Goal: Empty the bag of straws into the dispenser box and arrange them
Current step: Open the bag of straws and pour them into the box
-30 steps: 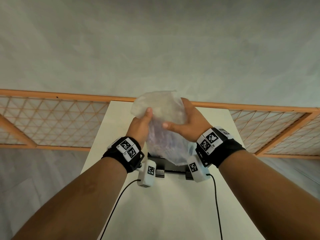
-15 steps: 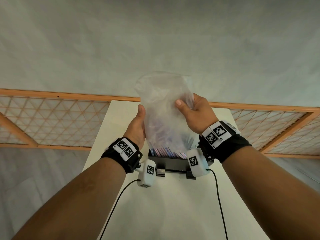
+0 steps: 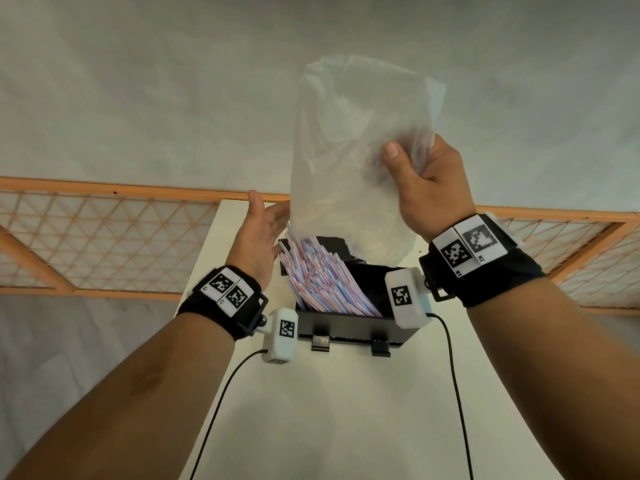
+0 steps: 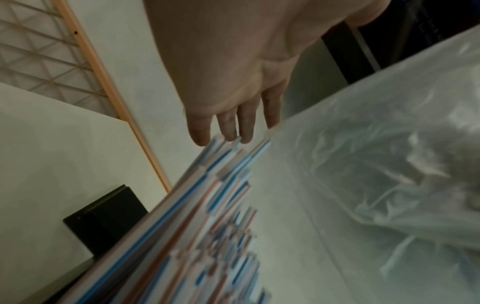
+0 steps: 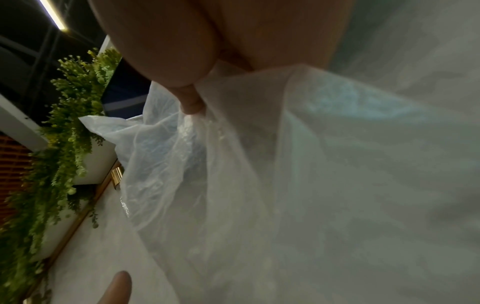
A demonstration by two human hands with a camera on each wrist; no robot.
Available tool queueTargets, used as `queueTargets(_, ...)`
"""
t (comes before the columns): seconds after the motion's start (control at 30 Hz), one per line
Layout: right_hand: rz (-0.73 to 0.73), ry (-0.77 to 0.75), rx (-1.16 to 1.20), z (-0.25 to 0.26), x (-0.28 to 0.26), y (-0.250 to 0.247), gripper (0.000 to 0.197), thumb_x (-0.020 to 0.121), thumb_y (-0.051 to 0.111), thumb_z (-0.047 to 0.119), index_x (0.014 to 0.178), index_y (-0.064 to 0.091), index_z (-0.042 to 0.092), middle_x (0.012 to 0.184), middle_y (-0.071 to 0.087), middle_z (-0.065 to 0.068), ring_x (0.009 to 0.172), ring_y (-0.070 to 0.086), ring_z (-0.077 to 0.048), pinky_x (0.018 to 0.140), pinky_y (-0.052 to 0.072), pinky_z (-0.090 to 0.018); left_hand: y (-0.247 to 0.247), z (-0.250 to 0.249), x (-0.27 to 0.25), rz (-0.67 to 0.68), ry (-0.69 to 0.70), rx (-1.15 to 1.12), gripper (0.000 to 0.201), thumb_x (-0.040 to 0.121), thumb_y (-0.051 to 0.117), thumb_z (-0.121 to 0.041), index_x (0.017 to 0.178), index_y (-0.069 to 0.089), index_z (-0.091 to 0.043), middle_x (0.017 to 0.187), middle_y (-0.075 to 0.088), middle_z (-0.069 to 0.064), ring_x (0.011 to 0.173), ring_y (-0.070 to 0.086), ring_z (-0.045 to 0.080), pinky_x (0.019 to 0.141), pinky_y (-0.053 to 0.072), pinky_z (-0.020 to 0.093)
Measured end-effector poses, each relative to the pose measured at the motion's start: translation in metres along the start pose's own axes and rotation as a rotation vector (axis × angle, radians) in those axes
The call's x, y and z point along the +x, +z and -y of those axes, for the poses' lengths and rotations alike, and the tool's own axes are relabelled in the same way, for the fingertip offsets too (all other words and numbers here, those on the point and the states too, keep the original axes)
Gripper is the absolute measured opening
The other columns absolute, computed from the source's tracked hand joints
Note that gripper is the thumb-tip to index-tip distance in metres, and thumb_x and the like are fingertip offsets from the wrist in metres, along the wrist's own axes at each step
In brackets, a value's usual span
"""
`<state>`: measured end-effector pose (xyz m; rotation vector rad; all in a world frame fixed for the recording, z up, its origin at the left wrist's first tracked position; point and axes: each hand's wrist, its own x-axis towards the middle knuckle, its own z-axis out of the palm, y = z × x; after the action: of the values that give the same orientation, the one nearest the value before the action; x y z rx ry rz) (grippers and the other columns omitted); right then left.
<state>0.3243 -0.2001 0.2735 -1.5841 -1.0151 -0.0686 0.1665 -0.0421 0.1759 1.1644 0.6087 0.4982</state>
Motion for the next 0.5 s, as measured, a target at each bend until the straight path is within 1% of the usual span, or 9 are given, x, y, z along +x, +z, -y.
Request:
queueTargets(0.1,-0.033,-0.01,-0.027,0.0,0.001,-0.002,0.031,0.099,0.056,0.026,0.097,0.064,-0.003,0.089,0.07,-0.017,0.084,0.066,-0.029,0.075,0.052,-0.036,-0.003,-0.007,-0.003,-0.027,0.017,0.05,0.085,0.096,0.013,-0.076,0.145,0.054,-0.019,0.156,0.048,0.003,0.144,0.037,0.009,0.126,0.01,0.05)
queueTargets(0.13,-0.054,-0.012,-0.025,0.0,0.001,-0.002,0.031,0.098,0.056,0.027,0.098,0.064,-0.003,0.088,0.07,-0.015,0.084,0.067,-0.027,0.076,0.052,-0.036,-0.002,-0.01,-0.005,-0.058,0.055,0.081,0.083,0.095,0.019,-0.076,0.144,0.054,-0.019,0.154,0.049,0.002,0.139,0.039,0.007,0.126,0.012,0.048)
queueTargets(0.2,-0.094,-0.011,0.004,0.002,0.001,-0.003,0.028,0.098,0.055,0.024,0.099,0.064,-0.002,0.088,0.07,-0.009,0.083,0.067,-0.021,0.075,0.053,-0.033,0.003,-0.02,-0.013,-0.136,0.201,0.162,0.081,0.084,0.041,-0.077,0.14,0.056,-0.02,0.143,0.057,-0.004,0.128,0.049,0.001,0.119,0.028,0.039)
queueTargets(0.27,-0.11,-0.001,0.033,0.003,-0.001,0.0,0.028,0.098,0.056,0.024,0.1,0.064,-0.002,0.086,0.07,-0.007,0.081,0.067,-0.02,0.073,0.053,-0.031,0.01,-0.033,-0.023,-0.141,0.397,0.287,0.08,0.071,0.063,-0.067,0.137,0.053,-0.023,0.129,0.061,-0.007,0.107,0.06,-0.004,0.095,0.044,0.024)
queueTargets(0.33,-0.097,0.022,0.06,0.007,-0.004,0.006,0.031,0.098,0.056,0.028,0.095,0.064,-0.001,0.083,0.071,-0.009,0.079,0.069,-0.021,0.071,0.055,-0.035,0.02,-0.046,-0.033,-0.035,0.518,0.439,0.099,0.064,0.083,-0.05,0.149,0.038,-0.029,0.131,0.06,-0.004,0.091,0.069,0.009,0.071,0.051,0.019)
queueTargets(0.4,-0.05,0.069,0.147,0.013,-0.007,0.015,0.042,0.098,0.056,0.036,0.086,0.063,-0.003,0.077,0.068,-0.022,0.076,0.07,-0.033,0.067,0.055,-0.049,0.034,-0.051,-0.039,0.111,0.551,0.525,0.128,0.057,0.096,-0.035,0.158,0.017,-0.035,0.138,0.058,-0.008,0.085,0.074,0.023,0.062,0.058,0.028)
queueTargets(0.43,-0.009,0.111,0.225,0.018,-0.009,0.019,0.05,0.098,0.056,0.039,0.083,0.061,-0.008,0.076,0.063,-0.034,0.074,0.069,-0.035,0.063,0.054,-0.056,0.041,-0.051,-0.041,0.157,0.551,0.547,0.135,0.056,0.097,-0.031,0.16,0.012,-0.035,0.138,0.059,-0.01,0.09,0.075,0.025,0.066,0.062,0.038)
queueTargets(0.47,0.022,0.164,0.313,0.022,-0.011,0.023,0.059,0.095,0.058,0.043,0.083,0.058,-0.015,0.079,0.058,-0.042,0.074,0.067,-0.037,0.061,0.052,-0.06,0.048,-0.049,-0.042,0.178,0.556,0.55,0.132,0.059,0.096,-0.028,0.16,0.013,-0.034,0.136,0.062,-0.011,0.098,0.074,0.025,0.075,0.063,0.045)
queueTargets(0.5,0.04,0.241,0.399,0.025,-0.012,0.026,0.065,0.092,0.062,0.046,0.084,0.057,-0.019,0.083,0.056,-0.047,0.073,0.065,-0.043,0.063,0.051,-0.063,0.051,-0.047,-0.041,0.17,0.573,0.54,0.119,0.064,0.093,-0.022,0.159,0.02,-0.031,0.131,0.066,-0.009,0.105,0.073,0.023,0.082,0.063,0.048)
